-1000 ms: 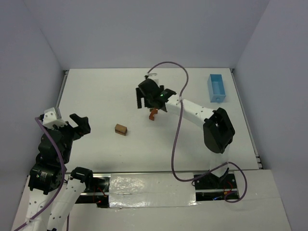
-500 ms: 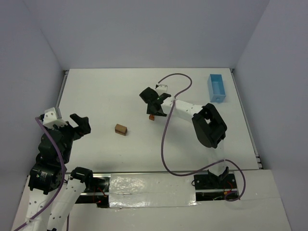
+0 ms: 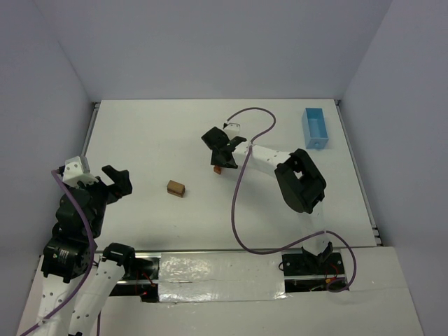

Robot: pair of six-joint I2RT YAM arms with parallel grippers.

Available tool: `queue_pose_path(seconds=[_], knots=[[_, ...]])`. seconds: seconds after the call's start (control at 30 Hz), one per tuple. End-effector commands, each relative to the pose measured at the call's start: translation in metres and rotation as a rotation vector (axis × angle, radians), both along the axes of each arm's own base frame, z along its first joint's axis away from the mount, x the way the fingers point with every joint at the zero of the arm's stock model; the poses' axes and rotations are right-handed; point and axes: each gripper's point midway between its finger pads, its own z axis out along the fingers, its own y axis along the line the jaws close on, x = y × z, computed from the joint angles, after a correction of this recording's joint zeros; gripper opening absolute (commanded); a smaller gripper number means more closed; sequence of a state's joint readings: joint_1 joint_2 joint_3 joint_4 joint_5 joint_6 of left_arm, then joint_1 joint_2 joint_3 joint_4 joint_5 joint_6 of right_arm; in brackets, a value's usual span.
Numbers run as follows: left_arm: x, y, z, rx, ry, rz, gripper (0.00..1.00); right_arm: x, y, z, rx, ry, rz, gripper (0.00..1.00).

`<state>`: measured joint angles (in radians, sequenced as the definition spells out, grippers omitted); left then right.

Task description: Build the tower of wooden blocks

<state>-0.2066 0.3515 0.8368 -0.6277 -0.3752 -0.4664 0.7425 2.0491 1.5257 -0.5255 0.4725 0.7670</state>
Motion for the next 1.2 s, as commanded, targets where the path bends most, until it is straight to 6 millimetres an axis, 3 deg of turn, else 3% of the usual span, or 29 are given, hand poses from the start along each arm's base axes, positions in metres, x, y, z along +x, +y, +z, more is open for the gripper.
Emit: queue_pose_path(seconds=[0.0, 0.3, 0.43, 0.6, 1.03, 1.1, 1.17], knots=[[0.005, -0.003, 0.007, 0.018, -0.029, -0.02, 0.99, 0.011, 0.01, 0.019, 0.055, -0.064, 0.003, 0.6], [0.005, -0.003, 0.007, 0.019, -0.027, -0.019, 0.99, 0.015, 0.018, 0.024, 0.076, -0.064, 0.008, 0.59], [0.005, -0.003, 0.007, 0.018, -0.029, -0.018, 1.0, 0.016, 0.013, 0.006, 0.034, -0.017, -0.036, 0.56], [0.005, -0.003, 0.007, 0.018, -0.027, -0.02, 1.0, 0.013, 0.017, -0.003, 0.072, -0.004, -0.036, 0.55], [0.005, -0.003, 0.007, 0.017, -0.029, -0.018, 0.99, 0.0, 0.017, -0.009, 0.11, 0.026, -0.006, 0.36], [0.004, -0.003, 0.007, 0.018, -0.03, -0.02, 1.0, -0.003, 0.016, -0.007, 0.125, 0.029, 0.008, 0.3], [0.005, -0.003, 0.007, 0.018, -0.029, -0.022, 0.99, -0.005, 0.016, -0.005, 0.128, 0.029, 0.016, 0.18]])
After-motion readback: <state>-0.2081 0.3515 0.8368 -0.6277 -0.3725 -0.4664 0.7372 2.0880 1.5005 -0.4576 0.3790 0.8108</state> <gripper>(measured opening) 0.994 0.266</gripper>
